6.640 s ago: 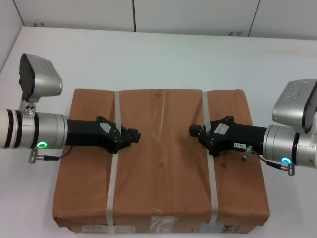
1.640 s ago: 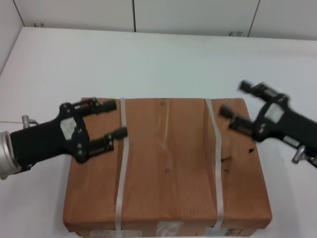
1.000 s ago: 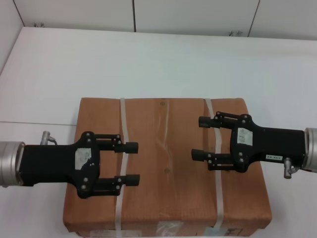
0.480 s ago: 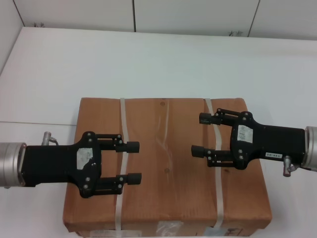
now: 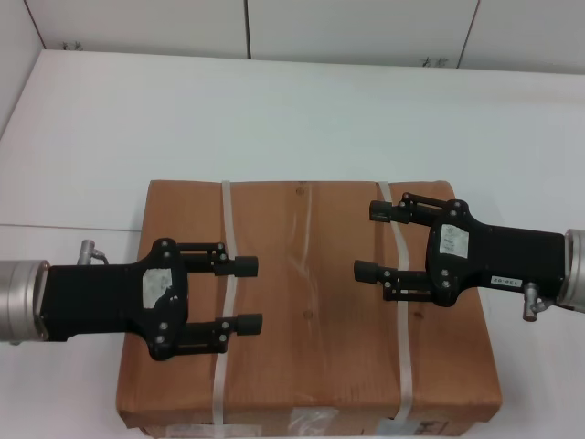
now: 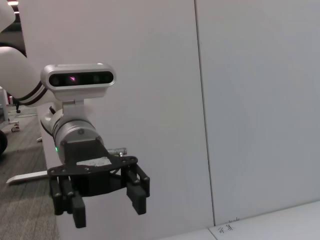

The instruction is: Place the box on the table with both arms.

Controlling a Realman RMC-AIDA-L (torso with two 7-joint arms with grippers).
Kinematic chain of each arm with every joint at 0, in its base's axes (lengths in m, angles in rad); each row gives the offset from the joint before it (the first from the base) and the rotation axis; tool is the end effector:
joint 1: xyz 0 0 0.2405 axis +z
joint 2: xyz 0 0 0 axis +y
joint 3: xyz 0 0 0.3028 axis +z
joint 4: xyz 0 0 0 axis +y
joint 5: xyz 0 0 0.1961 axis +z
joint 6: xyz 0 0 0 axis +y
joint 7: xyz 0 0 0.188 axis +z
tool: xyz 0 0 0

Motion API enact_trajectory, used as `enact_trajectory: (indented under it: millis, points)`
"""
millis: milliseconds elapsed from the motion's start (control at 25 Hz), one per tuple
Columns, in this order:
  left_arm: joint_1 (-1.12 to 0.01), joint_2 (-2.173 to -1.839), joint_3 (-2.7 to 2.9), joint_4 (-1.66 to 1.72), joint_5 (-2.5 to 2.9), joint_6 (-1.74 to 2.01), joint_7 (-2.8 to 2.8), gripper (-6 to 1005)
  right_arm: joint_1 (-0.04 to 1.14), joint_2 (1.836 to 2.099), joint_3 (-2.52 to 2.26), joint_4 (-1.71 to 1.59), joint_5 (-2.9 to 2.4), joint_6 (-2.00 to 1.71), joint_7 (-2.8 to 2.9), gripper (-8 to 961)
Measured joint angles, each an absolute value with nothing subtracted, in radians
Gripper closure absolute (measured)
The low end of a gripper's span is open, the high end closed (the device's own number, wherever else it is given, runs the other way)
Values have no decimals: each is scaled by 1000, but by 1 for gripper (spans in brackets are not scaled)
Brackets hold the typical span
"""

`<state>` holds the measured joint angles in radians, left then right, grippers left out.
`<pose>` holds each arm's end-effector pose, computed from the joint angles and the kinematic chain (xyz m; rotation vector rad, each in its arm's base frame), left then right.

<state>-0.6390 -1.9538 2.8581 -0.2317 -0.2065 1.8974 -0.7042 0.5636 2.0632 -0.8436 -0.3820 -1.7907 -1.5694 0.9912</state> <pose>-0.2728 0.2946 -0.0508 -2.8757 -0.1281 -0.9975 0.2481 0.3321 -0.0962 -2.7945 0.2927 0.8925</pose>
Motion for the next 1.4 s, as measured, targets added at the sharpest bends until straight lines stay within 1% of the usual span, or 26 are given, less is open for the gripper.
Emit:
enact_trajectory:
  millis: [1400]
  points:
    - [-636, -1954, 2862, -232, -215, 1896, -704, 394, 566, 2065, -844, -382, -1790, -1562, 991, 122]
